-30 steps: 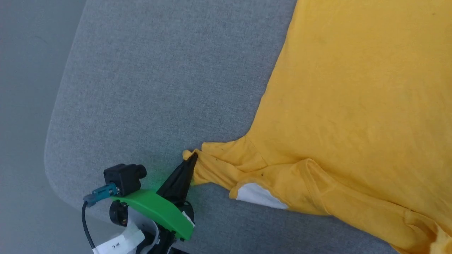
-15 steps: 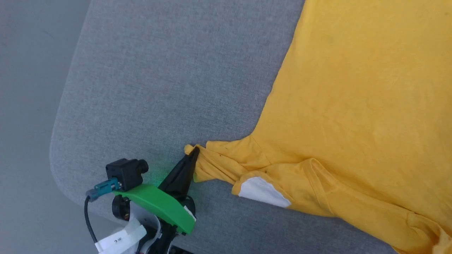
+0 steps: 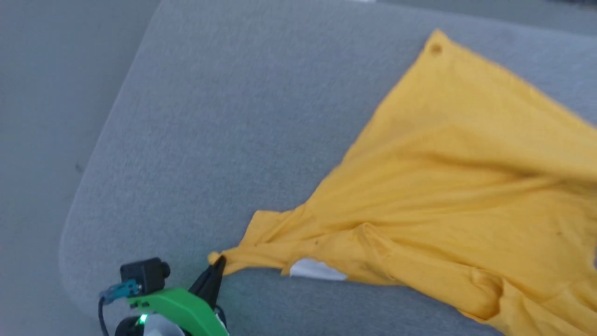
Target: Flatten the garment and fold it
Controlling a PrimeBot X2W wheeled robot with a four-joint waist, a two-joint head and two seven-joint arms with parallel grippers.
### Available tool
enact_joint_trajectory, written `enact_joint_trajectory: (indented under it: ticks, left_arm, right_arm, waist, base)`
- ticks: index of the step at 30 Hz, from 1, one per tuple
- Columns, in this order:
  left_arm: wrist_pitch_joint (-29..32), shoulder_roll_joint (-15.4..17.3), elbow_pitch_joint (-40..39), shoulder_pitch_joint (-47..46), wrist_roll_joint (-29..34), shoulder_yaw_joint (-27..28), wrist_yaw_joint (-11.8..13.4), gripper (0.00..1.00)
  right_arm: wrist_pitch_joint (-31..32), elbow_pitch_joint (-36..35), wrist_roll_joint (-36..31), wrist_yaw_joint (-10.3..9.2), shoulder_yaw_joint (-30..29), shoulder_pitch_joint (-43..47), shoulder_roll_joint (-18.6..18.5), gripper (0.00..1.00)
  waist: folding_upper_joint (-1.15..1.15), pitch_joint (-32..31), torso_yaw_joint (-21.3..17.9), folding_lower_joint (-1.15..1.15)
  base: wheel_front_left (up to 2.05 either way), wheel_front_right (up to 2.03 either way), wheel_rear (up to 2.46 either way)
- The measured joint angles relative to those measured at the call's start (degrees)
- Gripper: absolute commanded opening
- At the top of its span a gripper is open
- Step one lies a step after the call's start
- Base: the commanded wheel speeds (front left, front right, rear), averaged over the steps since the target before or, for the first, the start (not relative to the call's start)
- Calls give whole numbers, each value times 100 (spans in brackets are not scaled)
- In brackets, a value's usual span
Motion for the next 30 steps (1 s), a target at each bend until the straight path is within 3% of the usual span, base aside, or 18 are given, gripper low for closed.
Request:
enact_joint_trajectory:
  ticks: [4, 9, 16, 20, 21, 22, 23, 27, 30]
  left_arm:
    - [107, 86, -142, 160, -1, 20, 92, 0]
    - [197, 148, -265, 266, -1, 30, 190, 0]
    - [254, 158, -319, 383, -29, -15, 226, 0]
    - [298, 160, -324, 400, -34, -35, 227, 0]
    - [302, 160, -327, 405, -37, -43, 227, 0]
    - [303, 160, -332, 410, -44, -48, 227, 0]
    - [304, 160, -336, 412, -44, -54, 227, 0]
    - [305, 159, -358, 410, -54, -70, 227, 0]
    - [307, 158, -352, 407, -69, -85, 226, 0]
  right_arm:
    - [170, -199, 85, -1, -301, 647, 320, 0]
    - [844, -372, 192, 0, -550, 1241, 547, 0]
    - [2304, -111, 533, -1, -614, 1692, 625, 0]
    - [2782, 20, 662, -1, -538, 1768, 609, 0]
    - [2824, 10, 686, -1, -497, 1785, 608, 34]
    - [2819, -20, 731, -1, -437, 1796, 608, 88]
    - [2795, -47, 773, -1, -391, 1806, 612, 100]
    - [2169, -319, 806, -1, -233, 1758, 630, 100]
    - [1351, -474, 720, -1, -36, 1494, 622, 100]
  waist:
    - [0, -385, -250, 0]
    - [0, -725, -617, 0]
    - [0, -1075, -1013, 0]
    - [0, -1215, -1138, 0]
    - [0, -1247, -1160, 0]
    - [0, -1273, -1176, 0]
    - [0, -1288, -1184, 0]
    - [0, -1277, -1153, 0]
    - [0, -1220, -1097, 0]
  base:
    - [0, 0, 0]
    - [0, 0, 0]
    - [0, 0, 0]
    - [0, 0, 0]
    - [0, 0, 0]
    - [0, 0, 0]
    - [0, 0, 0]
    - [0, 0, 0]
    - [0, 0, 0]
